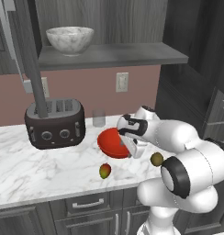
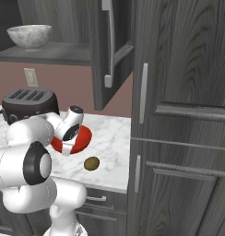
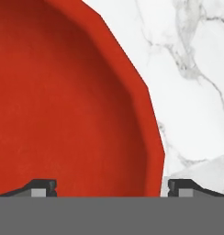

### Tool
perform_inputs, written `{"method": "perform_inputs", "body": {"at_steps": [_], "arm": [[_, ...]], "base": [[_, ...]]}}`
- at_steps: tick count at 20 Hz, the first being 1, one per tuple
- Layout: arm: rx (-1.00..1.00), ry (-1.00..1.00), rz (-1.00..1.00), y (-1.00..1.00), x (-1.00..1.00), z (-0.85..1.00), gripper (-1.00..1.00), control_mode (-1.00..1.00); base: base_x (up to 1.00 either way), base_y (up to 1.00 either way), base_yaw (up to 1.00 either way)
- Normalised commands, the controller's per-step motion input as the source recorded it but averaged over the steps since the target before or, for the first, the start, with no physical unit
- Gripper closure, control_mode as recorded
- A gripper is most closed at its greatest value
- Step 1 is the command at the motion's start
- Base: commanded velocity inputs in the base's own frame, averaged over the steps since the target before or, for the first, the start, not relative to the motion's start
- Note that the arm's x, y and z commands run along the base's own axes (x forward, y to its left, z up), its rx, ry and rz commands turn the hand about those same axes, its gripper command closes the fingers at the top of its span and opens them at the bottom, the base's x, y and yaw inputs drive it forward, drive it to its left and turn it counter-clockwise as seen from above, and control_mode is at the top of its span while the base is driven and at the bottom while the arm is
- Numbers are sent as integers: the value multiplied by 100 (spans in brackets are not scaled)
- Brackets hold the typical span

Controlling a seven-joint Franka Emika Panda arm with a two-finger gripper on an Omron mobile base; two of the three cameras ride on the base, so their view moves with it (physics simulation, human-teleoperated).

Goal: Pick both bowls and place them on the counter. Then place the potato in one bowl and place the mango in the other bowl.

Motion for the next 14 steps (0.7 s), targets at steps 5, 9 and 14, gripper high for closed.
{"method": "perform_inputs", "body": {"at_steps": [5, 9, 14], "arm": [[0, 0, 4, 2, -2, 26, -100, -100], [0, -6, 5, 10, -18, 33, -100, -100], [0, -10, 7, 12, -28, 37, -100, -100]], "base": [[0, 0, 0], [0, 0, 0], [0, 0, 0]]}}
